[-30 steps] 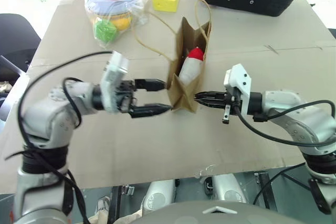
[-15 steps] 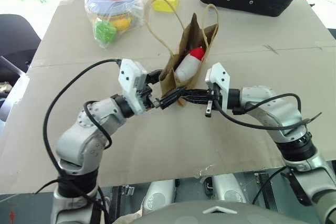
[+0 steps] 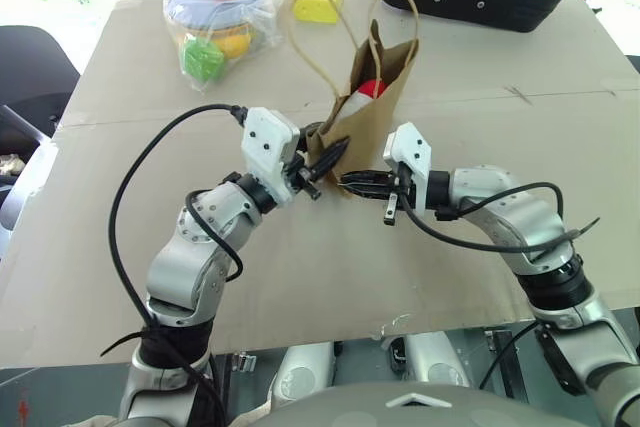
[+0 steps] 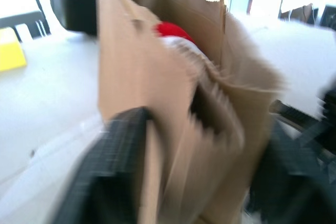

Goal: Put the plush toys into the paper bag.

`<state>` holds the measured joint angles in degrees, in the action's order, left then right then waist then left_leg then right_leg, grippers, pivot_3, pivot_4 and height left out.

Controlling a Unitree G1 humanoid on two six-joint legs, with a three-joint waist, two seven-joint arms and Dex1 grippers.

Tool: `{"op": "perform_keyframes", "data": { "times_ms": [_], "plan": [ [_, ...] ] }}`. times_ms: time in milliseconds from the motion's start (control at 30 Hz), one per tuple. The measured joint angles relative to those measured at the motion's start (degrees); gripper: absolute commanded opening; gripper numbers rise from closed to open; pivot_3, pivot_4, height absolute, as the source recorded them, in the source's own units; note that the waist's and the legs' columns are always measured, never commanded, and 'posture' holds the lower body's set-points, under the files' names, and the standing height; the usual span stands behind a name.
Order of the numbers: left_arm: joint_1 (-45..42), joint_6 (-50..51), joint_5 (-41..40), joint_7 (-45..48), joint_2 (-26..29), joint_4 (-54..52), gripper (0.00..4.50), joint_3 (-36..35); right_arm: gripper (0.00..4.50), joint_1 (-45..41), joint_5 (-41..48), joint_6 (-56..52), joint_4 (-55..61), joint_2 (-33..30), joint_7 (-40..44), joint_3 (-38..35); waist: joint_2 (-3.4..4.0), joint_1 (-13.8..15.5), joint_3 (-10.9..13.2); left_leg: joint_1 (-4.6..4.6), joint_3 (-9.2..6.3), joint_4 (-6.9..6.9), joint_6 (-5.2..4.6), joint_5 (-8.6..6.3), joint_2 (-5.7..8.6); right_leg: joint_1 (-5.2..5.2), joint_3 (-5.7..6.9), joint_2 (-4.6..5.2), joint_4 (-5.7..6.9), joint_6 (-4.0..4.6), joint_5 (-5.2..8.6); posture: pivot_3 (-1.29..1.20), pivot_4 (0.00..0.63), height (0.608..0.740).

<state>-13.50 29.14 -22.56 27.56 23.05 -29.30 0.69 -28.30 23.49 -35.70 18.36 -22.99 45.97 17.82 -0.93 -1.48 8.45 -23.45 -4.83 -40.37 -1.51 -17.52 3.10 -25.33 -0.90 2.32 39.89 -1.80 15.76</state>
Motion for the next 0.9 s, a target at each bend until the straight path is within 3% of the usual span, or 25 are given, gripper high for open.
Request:
{"op": "perform_keyframes", "data": {
  "times_ms": [33,67,167,300,433,600,733,833,867,900],
  "plan": [
    [-0.88,-1.46,-0.13,1.03,-0.3,1.94,0.43,-0.14,0.75,1.27,0.79,-0.35,2.51,-0.57,-0.38,-1.37,0.0,0.22,0.0,0.0,-0.02,0.01,0.0,0.0,0.0,-0.01,0.03,0.01,0.01,0.0,0.0,0.0,0.15,0.74],
    [-1.84,-3.07,-0.16,2.04,-0.39,4.02,0.01,-0.39,1.43,2.7,1.78,-0.62,4.84,-1.21,-0.68,-2.99,0.0,0.6,0.0,0.0,-0.03,0.01,0.0,0.0,0.0,0.0,0.03,0.0,0.01,0.0,0.0,0.0,0.15,0.74],
    [-4.15,-10.2,0.69,7.04,0.56,11.2,0.0,-0.73,2.44,6.69,3.92,-1.98,11.22,-4.0,-1.96,-7.64,0.01,1.0,0.0,-0.01,-0.04,0.01,0.0,0.0,0.04,0.01,0.07,0.04,0.0,0.0,0.0,0.0,0.15,0.74],
    [-13.09,-19.11,-0.08,21.77,4.78,26.32,0.0,-0.72,4.42,14.53,5.99,-4.3,20.32,-8.85,-5.44,-15.11,0.02,1.4,0.01,-0.04,-0.09,0.03,0.0,0.0,0.11,0.03,0.22,0.12,0.01,0.0,-0.01,0.0,0.15,0.74],
    [-23.18,-23.35,-3.48,36.55,7.06,38.62,0.0,-1.9,4.47,19.85,8.31,-5.73,26.95,-11.39,-7.63,-22.26,0.01,0.98,0.0,0.06,-0.11,0.02,0.0,0.0,0.14,0.14,0.17,0.1,-0.01,-0.01,0.0,0.0,0.15,0.74],
    [-36.46,-39.16,1.89,56.85,8.57,62.83,0.0,1.93,4.47,29.74,9.88,-8.32,34.79,-14.84,-11.27,-30.12,0.01,0.88,-0.01,0.47,-0.05,0.1,-0.03,-0.01,0.17,0.52,0.17,0.0,-0.09,-0.02,0.01,0.0,0.15,0.74],
    [-41.4,-48.44,4.77,62.83,7.08,76.37,0.0,2.88,4.47,32.68,10.48,-8.32,37.5,-15.55,-12.69,-31.95,-0.03,0.68,0.01,0.61,-0.09,0.1,-0.05,-0.02,0.16,0.62,0.12,-0.09,-0.07,-0.03,0.01,0.0,0.15,0.74],
    [-42.87,-51.6,5.05,64.19,6.89,80.77,0.0,3.44,4.47,34.52,10.42,-8.32,37.61,-16.48,-12.93,-32.74,-0.04,0.65,0.01,0.63,-0.09,0.09,-0.05,-0.02,0.15,0.63,0.05,-0.09,-0.04,-0.03,0.01,0.0,0.15,0.74],
    [-43.79,-50.72,5.05,64.2,6.55,82.96,0.71,3.13,4.5,35.5,10.43,-8.22,37.69,-16.77,-13.0,-33.56,-0.04,0.71,0.01,0.63,-0.1,0.09,-0.06,-0.02,0.16,0.63,0.06,-0.1,-0.04,-0.03,0.01,0.0,0.15,0.74],
    [-44.2,-49.54,5.23,64.16,6.71,84.2,0.88,2.56,4.5,36.3,10.44,-8.03,37.77,-17.2,-13.02,-34.44,-0.05,0.71,0.01,0.63,-0.11,0.09,-0.06,-0.03,0.16,0.64,0.08,-0.1,-0.04,-0.03,0.01,0.0,0.15,0.74]
  ]
}}
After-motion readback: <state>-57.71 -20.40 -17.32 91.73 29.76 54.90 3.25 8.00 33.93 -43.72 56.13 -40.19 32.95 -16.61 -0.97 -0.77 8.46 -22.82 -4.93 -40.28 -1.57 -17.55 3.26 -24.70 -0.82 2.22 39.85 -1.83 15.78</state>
